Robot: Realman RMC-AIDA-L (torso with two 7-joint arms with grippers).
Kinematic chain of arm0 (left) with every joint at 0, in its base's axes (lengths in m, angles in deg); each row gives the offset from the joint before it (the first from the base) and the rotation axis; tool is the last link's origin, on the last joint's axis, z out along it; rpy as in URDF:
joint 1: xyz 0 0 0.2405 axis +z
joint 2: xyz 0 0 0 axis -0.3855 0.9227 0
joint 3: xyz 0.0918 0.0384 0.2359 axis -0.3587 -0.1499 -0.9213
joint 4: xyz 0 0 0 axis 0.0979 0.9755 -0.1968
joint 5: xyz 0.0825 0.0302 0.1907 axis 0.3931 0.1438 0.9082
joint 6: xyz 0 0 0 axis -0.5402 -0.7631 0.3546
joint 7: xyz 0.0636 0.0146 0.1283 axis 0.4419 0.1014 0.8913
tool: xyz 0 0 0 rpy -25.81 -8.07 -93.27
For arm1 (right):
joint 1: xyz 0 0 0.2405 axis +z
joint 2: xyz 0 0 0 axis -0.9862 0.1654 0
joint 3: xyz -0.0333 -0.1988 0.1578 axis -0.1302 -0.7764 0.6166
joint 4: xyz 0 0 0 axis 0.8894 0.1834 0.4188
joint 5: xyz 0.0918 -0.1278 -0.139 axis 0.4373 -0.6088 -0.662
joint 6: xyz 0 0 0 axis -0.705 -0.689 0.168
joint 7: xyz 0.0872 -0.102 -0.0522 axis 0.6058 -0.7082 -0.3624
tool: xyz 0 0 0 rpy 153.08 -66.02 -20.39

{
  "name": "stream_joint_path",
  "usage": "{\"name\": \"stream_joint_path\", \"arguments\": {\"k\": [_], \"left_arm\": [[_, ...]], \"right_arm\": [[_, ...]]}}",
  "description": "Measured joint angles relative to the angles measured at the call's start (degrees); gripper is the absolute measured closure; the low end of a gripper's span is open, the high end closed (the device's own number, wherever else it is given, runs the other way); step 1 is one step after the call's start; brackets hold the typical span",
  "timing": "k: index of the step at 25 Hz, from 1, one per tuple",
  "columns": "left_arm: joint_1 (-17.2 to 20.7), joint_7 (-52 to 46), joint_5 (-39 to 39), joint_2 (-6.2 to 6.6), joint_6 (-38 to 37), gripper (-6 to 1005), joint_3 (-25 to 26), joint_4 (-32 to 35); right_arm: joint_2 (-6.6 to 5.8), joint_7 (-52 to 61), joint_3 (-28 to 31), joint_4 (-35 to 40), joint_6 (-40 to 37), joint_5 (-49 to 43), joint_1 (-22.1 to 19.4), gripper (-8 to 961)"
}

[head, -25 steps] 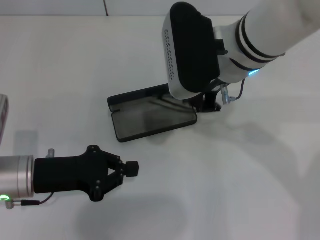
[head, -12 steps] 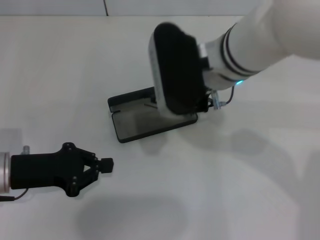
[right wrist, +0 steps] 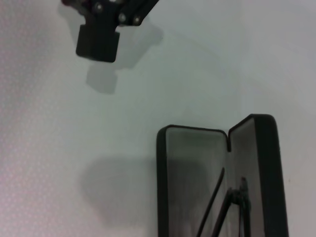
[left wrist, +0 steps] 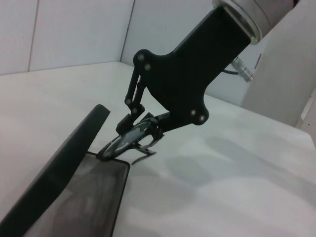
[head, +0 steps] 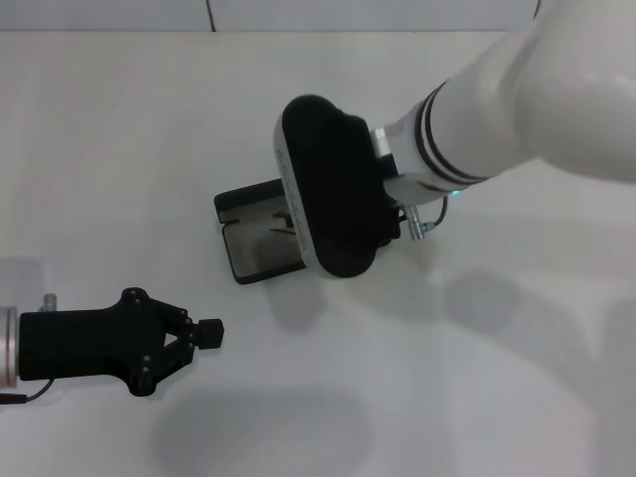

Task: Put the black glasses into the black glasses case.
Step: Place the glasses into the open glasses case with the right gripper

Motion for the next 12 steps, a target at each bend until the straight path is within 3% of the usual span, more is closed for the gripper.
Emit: {"name": "stream_joint_path", "arguments": {"k": [12], "left_arm": [[0.1, 0.0, 0.0, -0.06, 0.0, 998, -0.2, -0.4]], "right_arm": [[0.0, 1.0, -3.5, 0.4, 3.1, -2.5, -0.9, 851]]}}
